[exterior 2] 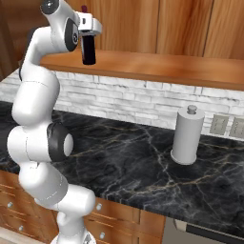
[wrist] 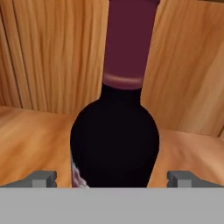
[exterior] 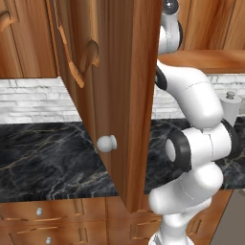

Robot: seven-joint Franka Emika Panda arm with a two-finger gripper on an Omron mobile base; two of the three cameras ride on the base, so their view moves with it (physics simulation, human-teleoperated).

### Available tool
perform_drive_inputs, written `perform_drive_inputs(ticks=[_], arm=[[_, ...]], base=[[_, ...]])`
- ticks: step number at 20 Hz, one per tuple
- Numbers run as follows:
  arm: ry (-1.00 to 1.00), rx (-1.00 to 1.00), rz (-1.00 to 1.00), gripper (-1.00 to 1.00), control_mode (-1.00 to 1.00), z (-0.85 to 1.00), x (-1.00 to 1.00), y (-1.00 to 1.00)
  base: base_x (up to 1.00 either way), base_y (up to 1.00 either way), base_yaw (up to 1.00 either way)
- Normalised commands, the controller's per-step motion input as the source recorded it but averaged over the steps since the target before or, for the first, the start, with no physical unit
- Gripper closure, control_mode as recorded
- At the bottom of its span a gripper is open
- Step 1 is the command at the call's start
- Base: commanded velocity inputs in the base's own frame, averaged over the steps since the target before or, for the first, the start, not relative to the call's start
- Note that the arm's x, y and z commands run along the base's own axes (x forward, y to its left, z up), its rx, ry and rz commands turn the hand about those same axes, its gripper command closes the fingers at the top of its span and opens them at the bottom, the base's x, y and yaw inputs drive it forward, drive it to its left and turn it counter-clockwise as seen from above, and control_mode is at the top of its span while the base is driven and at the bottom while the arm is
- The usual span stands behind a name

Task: Open the cabinet directly in front. Then move the wine and the mug to the dining counter with the candle on it.

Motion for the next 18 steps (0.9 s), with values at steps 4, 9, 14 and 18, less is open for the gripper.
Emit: perform_drive_inputs(ticks=[4,9,14,18], arm=[[0.0,0.0,0.0,-1.0,-1.0,0.0,0.21,0.0],[0.0,0.0,0.0,-1.0,-1.0,-0.01,0.18,0.0],[0.0,0.0,0.0,1.0,-1.0,-0.06,0.12,0.02],[0.0,0.0,0.0,1.0,-1.0,0.0,0.01,0.01]], base=[[0.0,0.0,0.0],[0.0,0.0,0.0],[0.0,0.0,0.0],[0.0,0.0,0.0]])
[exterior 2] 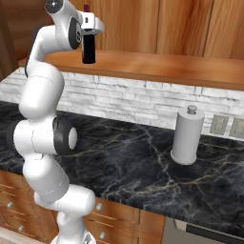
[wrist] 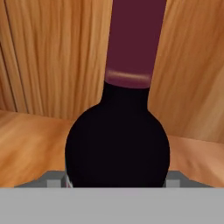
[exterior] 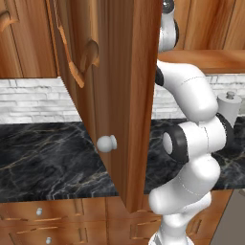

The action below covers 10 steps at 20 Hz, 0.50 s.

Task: Open the cabinet directly in front. Then move the wine and the mug to the dining counter with the candle on it.

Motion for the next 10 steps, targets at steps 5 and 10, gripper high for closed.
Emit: perform_drive_inputs(ticks=[5,10], arm=[[0.0,0.0,0.0,1.0,-1.0,0.0,0.0,0.0],[-0.26,0.0,0.0,1.0,-1.0,0.0,-0.32,0.0]], base=[[0.0,0.0,0.0],[0.0,0.0,0.0]])
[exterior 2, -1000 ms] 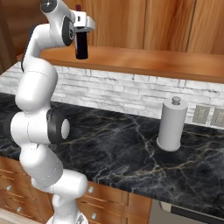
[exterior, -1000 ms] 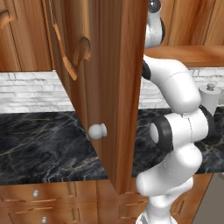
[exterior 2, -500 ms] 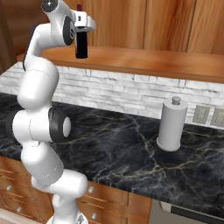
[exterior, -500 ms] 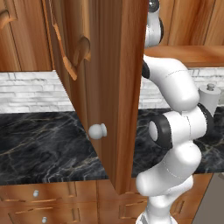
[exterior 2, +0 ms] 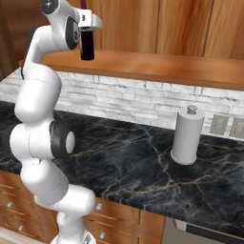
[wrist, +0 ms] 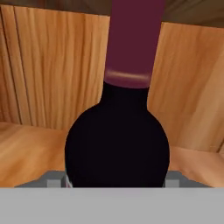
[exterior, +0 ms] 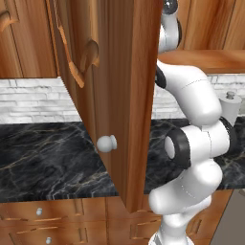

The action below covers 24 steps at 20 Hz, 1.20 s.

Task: Open the cabinet directly in front. Then move the wine and the mug to the dining counter with the candle on it.

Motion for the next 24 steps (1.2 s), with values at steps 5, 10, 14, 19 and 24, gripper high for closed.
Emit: perform_drive_inputs(ticks=[5,10,14,19,24], arm=[[-0.2,0.0,0.0,1.0,-1.0,-0.02,-0.12,0.0],[-0.14,0.0,0.02,1.0,-1.0,0.04,-0.61,0.0],[-0.37,0.01,0.04,1.0,-1.0,0.32,-1.0,-0.01],[-0.21,0.02,0.01,1.0,-1.0,-0.03,-1.0,-0.16],[0.0,0.0,0.0,1.0,-1.0,-0.49,-1.0,-0.2]], base=[[0.0,0.0,0.0],[0.0,0.0,0.0],[0.0,0.0,0.0],[0.0,0.0,0.0],[0.0,0.0,0.0]])
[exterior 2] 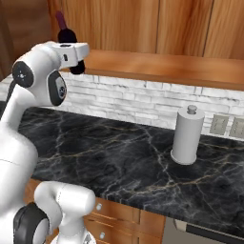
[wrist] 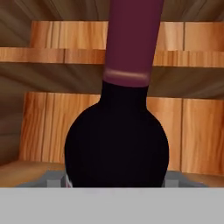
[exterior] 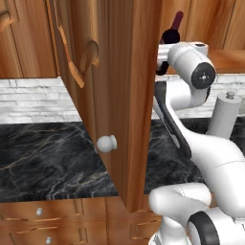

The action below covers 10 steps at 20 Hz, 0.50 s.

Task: Open the cabinet directly in front. Then move the wine and the mug to the dining counter with the candle on it.

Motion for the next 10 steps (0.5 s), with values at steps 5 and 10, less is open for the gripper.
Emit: perform_drive_inputs(ticks=[5,10], arm=[[0.07,0.01,0.02,1.0,-1.0,-0.5,-1.0,-0.25],[0.19,-0.01,0.11,1.0,-1.0,-0.83,-1.0,0.01]], base=[[0.0,0.0,0.0],[0.0,0.0,0.0]])
